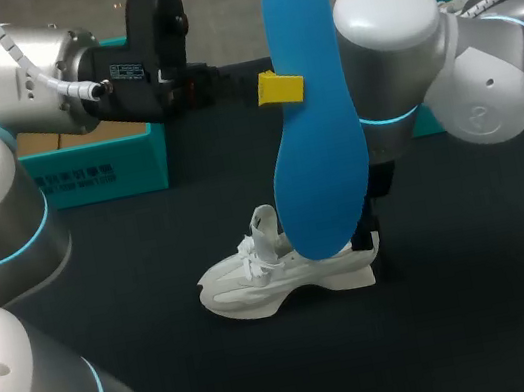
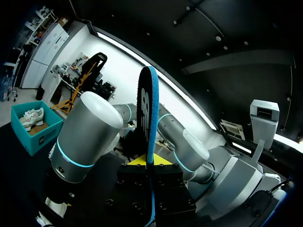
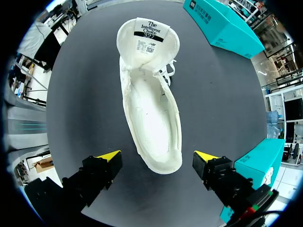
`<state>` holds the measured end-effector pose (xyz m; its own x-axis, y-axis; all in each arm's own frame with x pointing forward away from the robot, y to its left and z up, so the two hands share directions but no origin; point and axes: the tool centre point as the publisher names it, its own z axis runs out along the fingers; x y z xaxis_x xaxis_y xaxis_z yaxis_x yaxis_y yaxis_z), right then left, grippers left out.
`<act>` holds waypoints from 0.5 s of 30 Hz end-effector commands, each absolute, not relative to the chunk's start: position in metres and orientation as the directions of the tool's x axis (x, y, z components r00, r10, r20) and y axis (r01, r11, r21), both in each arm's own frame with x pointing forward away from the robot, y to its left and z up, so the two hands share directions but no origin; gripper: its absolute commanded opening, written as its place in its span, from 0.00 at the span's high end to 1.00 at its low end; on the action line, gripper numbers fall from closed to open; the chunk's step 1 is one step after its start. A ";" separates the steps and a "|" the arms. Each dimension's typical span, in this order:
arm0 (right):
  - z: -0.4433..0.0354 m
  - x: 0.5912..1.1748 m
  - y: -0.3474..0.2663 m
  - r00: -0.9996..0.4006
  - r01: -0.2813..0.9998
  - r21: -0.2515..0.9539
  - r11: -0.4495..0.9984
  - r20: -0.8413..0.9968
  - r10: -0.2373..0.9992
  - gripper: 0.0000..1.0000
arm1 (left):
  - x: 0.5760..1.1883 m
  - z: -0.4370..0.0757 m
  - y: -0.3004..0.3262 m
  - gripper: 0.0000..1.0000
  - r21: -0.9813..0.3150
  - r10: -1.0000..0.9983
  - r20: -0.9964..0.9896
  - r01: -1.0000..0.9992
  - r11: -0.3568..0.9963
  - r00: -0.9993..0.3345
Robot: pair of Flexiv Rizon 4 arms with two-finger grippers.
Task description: Take the shoe out of the shoebox, open the shoe tongue, remove and reinsert the insole, then place the shoe into the shoebox
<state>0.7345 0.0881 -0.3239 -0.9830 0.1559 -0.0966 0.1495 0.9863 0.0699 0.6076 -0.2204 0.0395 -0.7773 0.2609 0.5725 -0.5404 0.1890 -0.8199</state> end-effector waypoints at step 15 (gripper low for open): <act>-0.329 0.782 0.144 -0.988 0.051 0.061 0.997 -0.146 0.060 0.00 | 0.607 0.039 -0.221 1.00 -0.820 0.260 0.572 -0.540 0.189 -0.778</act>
